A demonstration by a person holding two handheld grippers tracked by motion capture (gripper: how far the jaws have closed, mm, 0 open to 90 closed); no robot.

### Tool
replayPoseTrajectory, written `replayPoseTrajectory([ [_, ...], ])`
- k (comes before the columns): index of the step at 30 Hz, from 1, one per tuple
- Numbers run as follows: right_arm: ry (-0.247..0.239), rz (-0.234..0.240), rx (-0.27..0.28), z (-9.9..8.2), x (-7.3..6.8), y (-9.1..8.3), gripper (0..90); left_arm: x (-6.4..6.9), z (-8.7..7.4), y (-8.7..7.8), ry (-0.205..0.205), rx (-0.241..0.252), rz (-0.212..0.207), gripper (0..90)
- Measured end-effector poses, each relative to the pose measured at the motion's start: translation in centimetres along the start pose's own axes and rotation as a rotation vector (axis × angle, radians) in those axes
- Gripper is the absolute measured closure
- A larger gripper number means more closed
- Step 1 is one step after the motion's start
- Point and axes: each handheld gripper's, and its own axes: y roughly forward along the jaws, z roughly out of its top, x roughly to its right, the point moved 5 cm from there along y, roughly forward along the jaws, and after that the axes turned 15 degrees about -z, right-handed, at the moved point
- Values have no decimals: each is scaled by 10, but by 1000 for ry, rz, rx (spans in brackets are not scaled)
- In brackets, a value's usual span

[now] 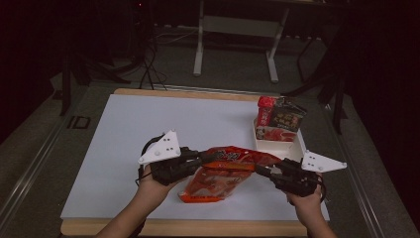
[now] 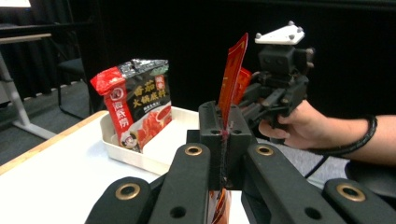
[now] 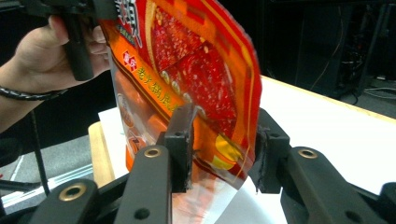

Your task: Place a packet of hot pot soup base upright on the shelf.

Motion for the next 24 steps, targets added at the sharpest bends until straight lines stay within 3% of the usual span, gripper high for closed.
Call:
replayPoseTrajectory([
  [2, -20, 1, 2, 2, -3, 0, 666, -1, 1, 0, 2, -4, 4, 900],
  [6, -53, 44, -8, 6, -11, -2, 875, -3, 2, -3, -17, 10, 4, 900],
  [7, -69, 53, -15, 7, -14, -2, 890, -4, 2, -4, -20, 13, 11, 900],
  [11, -91, 84, -27, 14, -24, -5, 900, -10, 2, -11, -39, 30, 13, 900],
  [14, -116, 62, -30, 25, -30, -8, 900, -13, 1, -16, -52, 45, -5, 900],
  [19, -113, 57, -42, 43, -32, -8, 900, -17, 2, -21, -47, 66, -25, 895],
  [24, -122, 29, -32, 56, -30, -9, 900, -14, 6, -24, -24, 104, -32, 879],
])
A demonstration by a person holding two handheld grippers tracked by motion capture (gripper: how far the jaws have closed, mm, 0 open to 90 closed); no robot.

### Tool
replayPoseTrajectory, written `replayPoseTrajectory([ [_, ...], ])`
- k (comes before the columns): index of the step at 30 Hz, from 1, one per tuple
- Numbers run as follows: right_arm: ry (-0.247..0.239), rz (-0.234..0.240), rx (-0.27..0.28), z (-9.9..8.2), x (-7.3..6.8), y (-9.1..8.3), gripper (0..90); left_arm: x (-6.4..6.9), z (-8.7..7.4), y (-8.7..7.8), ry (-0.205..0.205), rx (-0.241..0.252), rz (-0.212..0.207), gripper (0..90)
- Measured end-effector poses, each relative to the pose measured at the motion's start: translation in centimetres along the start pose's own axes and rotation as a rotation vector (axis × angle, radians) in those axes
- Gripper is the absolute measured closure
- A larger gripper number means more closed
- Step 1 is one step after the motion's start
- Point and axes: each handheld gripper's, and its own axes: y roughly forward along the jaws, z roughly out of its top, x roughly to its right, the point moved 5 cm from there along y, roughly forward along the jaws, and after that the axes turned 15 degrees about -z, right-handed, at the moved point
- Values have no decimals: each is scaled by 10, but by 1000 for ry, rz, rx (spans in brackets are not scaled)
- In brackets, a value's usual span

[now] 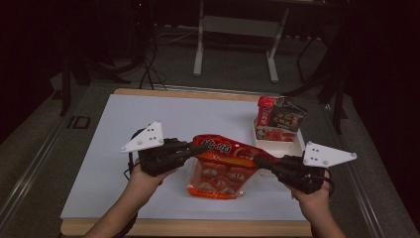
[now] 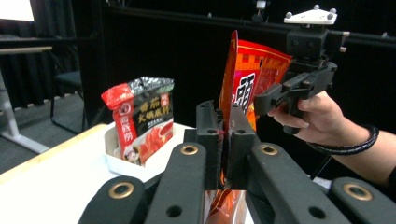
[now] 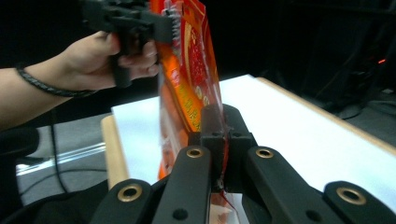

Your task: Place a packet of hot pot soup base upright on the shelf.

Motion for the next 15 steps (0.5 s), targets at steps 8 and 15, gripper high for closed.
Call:
replayPoseTrajectory([
  [8, 8, -54, 20, 30, 10, -9, 900, 6, 5, -3, 18, 47, 52, 545],
  [15, 27, -141, 66, 53, 27, -29, 900, 8, -11, -6, 37, 30, 114, 148],
])
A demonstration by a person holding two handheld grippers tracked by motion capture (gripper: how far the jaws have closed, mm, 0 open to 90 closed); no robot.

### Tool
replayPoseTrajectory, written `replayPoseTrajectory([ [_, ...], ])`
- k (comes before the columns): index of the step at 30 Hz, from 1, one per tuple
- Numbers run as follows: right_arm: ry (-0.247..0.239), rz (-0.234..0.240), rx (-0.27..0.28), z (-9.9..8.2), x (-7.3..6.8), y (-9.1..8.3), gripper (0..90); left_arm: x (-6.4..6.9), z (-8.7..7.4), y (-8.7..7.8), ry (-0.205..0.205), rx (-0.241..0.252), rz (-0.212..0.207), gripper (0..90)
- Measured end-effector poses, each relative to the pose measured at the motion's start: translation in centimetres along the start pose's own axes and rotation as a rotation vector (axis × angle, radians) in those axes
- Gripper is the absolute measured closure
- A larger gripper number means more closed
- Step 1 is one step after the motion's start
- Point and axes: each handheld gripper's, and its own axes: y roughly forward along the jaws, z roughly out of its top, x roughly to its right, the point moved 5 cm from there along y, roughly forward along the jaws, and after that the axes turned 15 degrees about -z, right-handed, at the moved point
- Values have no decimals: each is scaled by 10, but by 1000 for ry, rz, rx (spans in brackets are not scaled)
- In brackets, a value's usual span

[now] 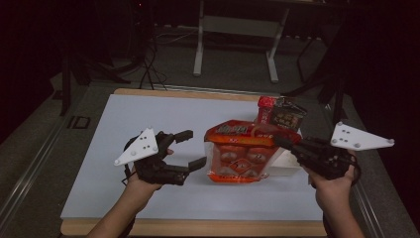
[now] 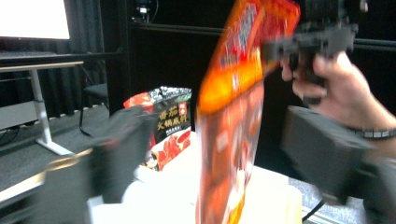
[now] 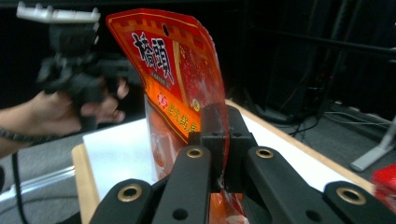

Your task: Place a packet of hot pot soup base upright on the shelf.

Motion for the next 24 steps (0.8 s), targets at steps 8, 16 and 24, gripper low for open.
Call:
replayPoseTrajectory([
  [8, 17, -73, 21, 9, 24, -12, 900, -6, -29, -9, -22, -28, 62, 18],
  [16, 42, -184, 32, 4, 61, -22, 900, -8, -55, -24, -8, -59, 90, 18],
  [24, 52, -269, 18, -3, 90, -28, 900, -9, -83, -38, -61, -90, 117, 18],
])
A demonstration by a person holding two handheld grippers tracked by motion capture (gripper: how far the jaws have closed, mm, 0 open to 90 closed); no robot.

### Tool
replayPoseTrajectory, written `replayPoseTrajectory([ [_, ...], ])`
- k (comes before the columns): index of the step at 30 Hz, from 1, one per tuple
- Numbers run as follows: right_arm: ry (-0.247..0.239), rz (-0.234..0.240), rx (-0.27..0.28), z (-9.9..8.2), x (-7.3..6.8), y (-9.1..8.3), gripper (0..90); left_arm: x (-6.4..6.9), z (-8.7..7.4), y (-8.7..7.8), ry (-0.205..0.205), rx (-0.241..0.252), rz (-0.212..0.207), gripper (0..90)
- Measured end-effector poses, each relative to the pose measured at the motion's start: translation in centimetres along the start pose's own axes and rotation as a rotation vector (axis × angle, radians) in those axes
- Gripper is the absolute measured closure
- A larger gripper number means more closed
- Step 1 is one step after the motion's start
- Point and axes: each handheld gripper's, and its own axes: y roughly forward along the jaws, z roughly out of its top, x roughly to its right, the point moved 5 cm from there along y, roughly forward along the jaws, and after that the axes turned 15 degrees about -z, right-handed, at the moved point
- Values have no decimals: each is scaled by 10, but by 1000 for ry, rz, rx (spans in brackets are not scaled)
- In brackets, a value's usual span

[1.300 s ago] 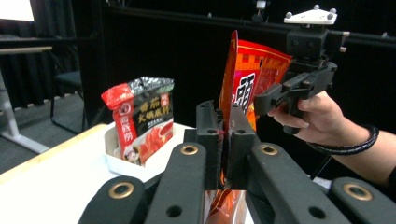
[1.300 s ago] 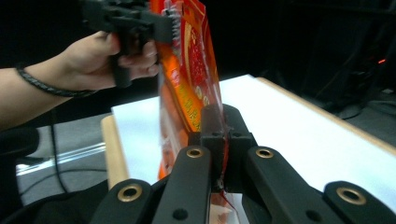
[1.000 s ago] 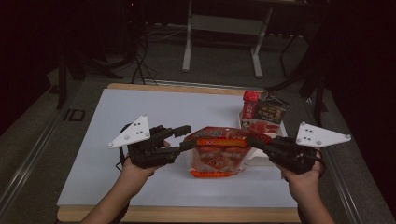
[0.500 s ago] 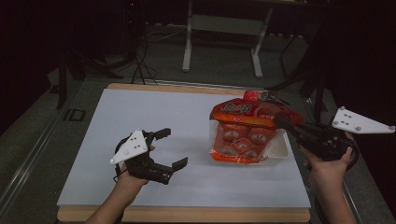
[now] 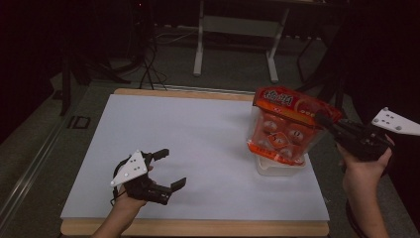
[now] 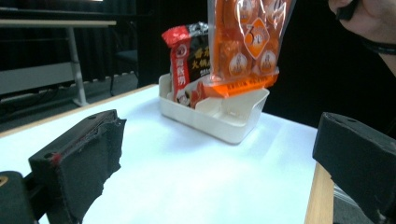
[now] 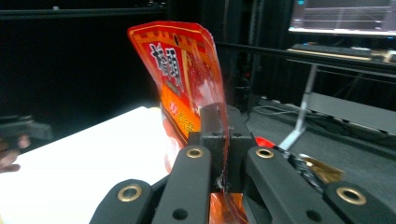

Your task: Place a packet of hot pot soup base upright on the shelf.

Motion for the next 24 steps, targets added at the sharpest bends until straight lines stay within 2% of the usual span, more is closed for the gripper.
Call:
replayPoseTrajectory([
  [4, -2, -34, -12, -6, 14, 4, 900, -3, -14, -8, -19, -14, 22, 18],
  [7, 7, -43, -21, -12, 21, 8, 900, -4, -22, -12, -41, -17, 27, 18],
  [10, 12, -42, -25, -14, 23, 10, 900, -4, -27, -14, -45, -12, 36, 18],
  [11, 10, -44, -41, -21, 29, 16, 900, -3, -28, -14, -48, -17, 36, 18],
  [18, 33, -19, -45, -30, 36, 27, 900, -4, -37, -11, -62, -19, 31, 18],
  [22, 40, 15, -62, -31, 34, 31, 900, -5, -41, -9, -72, -24, 31, 18],
  [24, 33, 17, -83, -34, 32, 36, 900, -6, -41, -10, -82, -12, 28, 18],
])
